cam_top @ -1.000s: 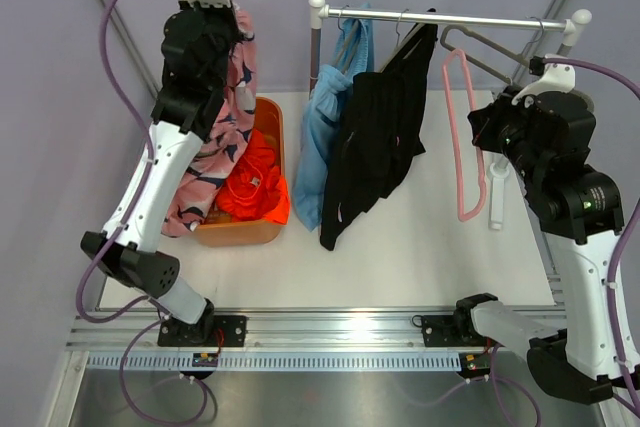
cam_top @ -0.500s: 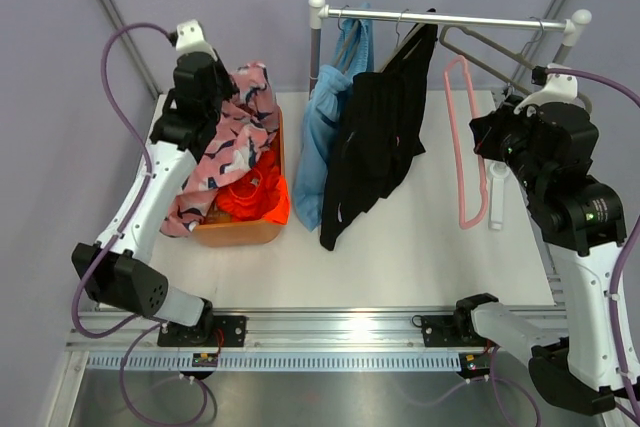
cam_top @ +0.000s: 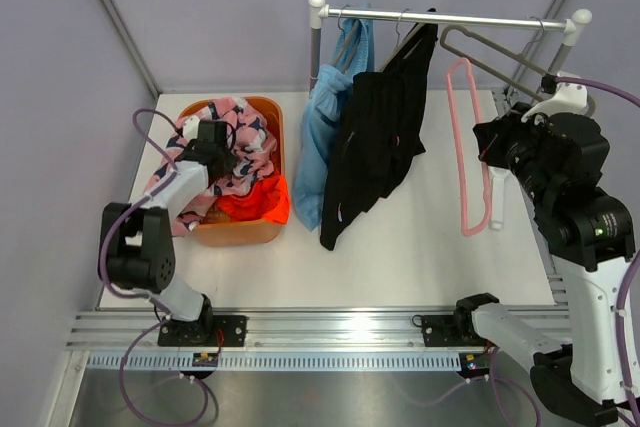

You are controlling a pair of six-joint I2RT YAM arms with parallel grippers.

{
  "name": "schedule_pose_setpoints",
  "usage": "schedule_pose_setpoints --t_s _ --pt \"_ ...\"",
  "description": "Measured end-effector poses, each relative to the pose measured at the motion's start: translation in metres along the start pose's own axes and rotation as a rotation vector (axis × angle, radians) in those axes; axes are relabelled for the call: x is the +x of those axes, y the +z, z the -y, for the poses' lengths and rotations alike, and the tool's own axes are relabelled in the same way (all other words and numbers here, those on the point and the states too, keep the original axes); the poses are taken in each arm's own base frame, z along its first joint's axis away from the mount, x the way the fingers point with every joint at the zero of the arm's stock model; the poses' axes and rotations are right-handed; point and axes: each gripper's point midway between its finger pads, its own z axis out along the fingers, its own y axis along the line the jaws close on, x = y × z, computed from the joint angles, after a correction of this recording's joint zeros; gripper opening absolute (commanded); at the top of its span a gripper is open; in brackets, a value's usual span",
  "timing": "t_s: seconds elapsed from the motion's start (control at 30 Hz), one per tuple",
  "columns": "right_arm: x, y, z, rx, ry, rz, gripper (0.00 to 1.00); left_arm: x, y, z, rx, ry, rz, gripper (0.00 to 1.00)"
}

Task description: Remove the shorts from the hanger

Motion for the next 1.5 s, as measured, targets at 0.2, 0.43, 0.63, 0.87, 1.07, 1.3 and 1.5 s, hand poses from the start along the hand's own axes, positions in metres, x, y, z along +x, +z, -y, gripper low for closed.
schedule_pose_setpoints --t_s 0.2,0.43,0.63,0.87,1.07,1.3,1.5 --pt "0.002 -0.010 0.003 0.004 -0.001 -0.009 0.00 0.035 0.045 0.001 -0.009 -0.038 -0.157 0.16" --pt "0.005 -0.010 0.004 0.009 -0.004 -0.022 0.00 0.042 0.046 0.024 0.106 -0.072 -0.193 0.40" --pt "0.009 -0.006 0.005 0.016 -0.007 -0.041 0.00 0.038 0.032 0.027 0.140 -0.057 -0.180 0.63" --pt "0.012 0.005 0.005 0.040 -0.017 -0.091 0.00 0.000 -0.022 0.026 0.167 -0.015 -0.072 0.93" --pt "0.018 0.020 0.006 0.068 -0.028 -0.143 0.00 -0.056 -0.085 0.036 0.246 -0.001 0.096 0.99" --pt "-0.001 0.052 -0.003 0.087 -0.055 -0.151 0.00 -0.108 -0.164 0.047 0.387 0.026 0.274 0.99" --pt "-0.010 0.103 -0.013 0.101 -0.075 -0.164 0.00 -0.120 -0.222 0.048 0.522 0.080 0.365 0.99"
